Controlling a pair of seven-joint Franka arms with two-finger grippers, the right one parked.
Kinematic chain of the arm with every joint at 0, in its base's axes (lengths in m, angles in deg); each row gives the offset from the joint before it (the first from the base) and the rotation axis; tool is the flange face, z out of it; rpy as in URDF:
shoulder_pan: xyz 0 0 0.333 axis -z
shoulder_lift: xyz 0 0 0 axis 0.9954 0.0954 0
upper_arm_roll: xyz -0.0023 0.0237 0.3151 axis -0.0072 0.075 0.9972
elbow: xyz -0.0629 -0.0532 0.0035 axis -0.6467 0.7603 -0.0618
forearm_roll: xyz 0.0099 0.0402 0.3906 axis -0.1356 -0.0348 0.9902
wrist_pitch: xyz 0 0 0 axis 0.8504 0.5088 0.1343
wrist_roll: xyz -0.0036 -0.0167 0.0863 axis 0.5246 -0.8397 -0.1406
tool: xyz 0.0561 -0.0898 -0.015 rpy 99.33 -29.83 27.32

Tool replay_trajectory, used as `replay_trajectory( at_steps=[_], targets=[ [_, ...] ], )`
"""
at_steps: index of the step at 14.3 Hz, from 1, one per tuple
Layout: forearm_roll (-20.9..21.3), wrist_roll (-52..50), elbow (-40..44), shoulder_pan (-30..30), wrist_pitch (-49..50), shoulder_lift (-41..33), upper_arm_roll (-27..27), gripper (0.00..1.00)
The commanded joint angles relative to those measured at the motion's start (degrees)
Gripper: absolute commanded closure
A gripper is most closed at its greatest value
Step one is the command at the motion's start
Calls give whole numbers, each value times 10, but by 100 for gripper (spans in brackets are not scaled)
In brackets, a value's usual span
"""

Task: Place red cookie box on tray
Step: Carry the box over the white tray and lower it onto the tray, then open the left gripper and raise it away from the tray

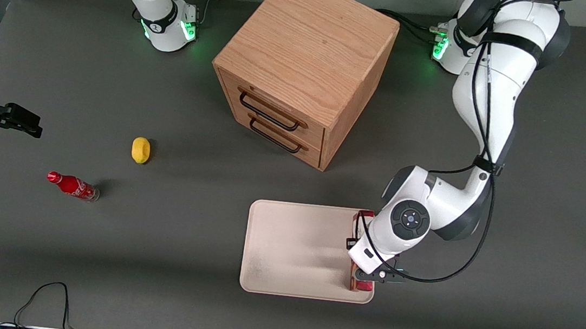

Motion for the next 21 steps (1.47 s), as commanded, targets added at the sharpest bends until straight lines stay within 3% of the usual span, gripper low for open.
replay_trajectory(
  at_steps=[1,8,11,14,18,21],
  targets=[
    [13,-26,-21,4,5,-26,8,0],
    [6,-49,-21,4,182,-168,4,0],
    [-26,-37,-21,-5,279,-248,1,0],
    [-31,-16,-24,-17,369,-313,2,0],
    [-37,34,-77,-56,400,-389,4,0],
    [-74,123,-151,-131,393,-464,4,0]
  ],
)
